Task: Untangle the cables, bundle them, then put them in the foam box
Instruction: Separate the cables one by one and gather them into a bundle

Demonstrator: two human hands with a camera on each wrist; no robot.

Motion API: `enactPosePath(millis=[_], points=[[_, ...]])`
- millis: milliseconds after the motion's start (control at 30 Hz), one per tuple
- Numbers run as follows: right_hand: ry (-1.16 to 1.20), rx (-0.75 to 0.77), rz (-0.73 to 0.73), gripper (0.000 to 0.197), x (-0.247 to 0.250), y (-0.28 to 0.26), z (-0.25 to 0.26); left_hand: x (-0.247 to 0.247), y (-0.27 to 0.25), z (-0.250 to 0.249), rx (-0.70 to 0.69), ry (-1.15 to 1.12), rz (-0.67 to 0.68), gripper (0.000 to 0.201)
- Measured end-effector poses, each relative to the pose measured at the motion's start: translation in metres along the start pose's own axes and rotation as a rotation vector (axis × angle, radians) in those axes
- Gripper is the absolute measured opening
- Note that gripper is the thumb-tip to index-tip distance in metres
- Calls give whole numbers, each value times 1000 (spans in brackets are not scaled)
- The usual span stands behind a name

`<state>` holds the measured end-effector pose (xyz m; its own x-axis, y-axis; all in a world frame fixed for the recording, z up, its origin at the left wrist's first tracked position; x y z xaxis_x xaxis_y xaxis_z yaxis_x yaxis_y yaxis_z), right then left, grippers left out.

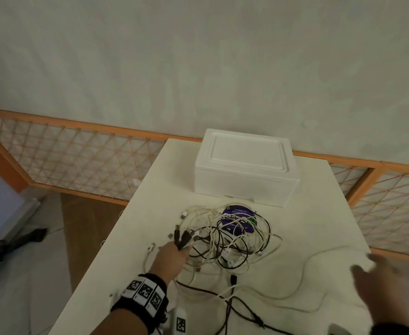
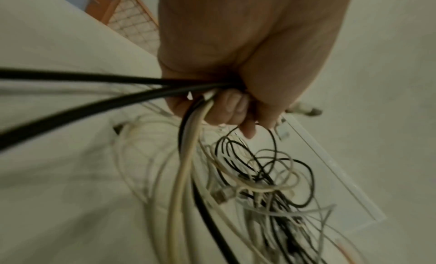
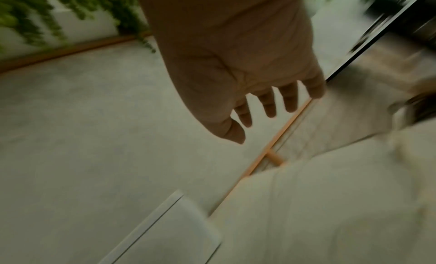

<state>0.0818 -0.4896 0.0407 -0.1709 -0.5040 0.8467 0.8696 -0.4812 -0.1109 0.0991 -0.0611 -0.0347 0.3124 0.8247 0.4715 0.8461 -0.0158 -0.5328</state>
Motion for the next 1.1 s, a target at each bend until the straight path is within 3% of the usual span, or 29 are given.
enactPosePath(millis=[33, 100, 200, 267, 300, 367, 433, 500, 567, 700, 733, 800, 867, 933, 1000, 1067, 1100], points=[[21, 91, 66, 48, -10, -20, 21, -3, -2, -5, -44, -126, -12, 39], [41, 438, 196, 33, -45, -50, 85, -10, -9, -15, -144, -413, 12, 45], [-28, 677, 752, 52, -108, -98, 163, -23, -21, -33, -213, -782, 47, 49], [-35, 720, 1043, 61, -136, -127, 192, -31, -28, -41, -187, -973, 89, 49], [5, 704, 1149, 51, -147, -134, 196, -32, -30, -42, -167, -1024, 103, 51], [38, 655, 1264, 14, -159, -135, 193, -29, -32, -37, -150, -1120, 99, 50], [-17, 652, 1323, 17, -164, -132, 180, -24, -31, -25, -145, -1303, 41, 43], [-83, 631, 1341, 20, -166, -129, 161, -24, -30, -11, -108, -1507, -50, 38], [-136, 605, 1270, 22, -167, -121, 144, -22, -26, 3, -57, -1574, -129, 40], [-217, 870, 685, 26, -158, -96, 160, -14, -15, 28, 24, -1487, -146, 43], [-284, 955, 659, 26, -162, -95, 170, -16, -13, 31, 50, -1458, -120, 42], [-551, 1045, 743, 31, -184, -89, 182, -24, -11, 36, 112, -1362, -61, 37], [-714, 849, 837, 45, -201, -63, 173, -30, -11, 41, 185, -1229, -25, 26], [-690, 549, 868, 85, -204, -29, 153, -29, -10, 52, 253, -1144, -41, 21], [-694, 414, 889, 110, -202, -9, 139, -23, -9, 63, 266, -1134, -73, 21], [-738, 414, 873, 108, -195, -2, 144, -21, -6, 71, 236, -1159, -61, 22], [-741, 458, 806, 96, -192, -5, 152, -22, -5, 71, 221, -1167, -56, 22]])
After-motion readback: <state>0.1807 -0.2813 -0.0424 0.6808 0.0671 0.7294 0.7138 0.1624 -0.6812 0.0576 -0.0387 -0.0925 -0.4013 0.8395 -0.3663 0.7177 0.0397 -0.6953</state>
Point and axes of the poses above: each hand's wrist, its own y-axis towards the middle knuckle, its own x-axis out of the back of the hand, z = x × y, the point moved 4 cm from there along y, towards the middle knuckle, and after that the axes turned 14 degrees about z, right-handed, at the moved point
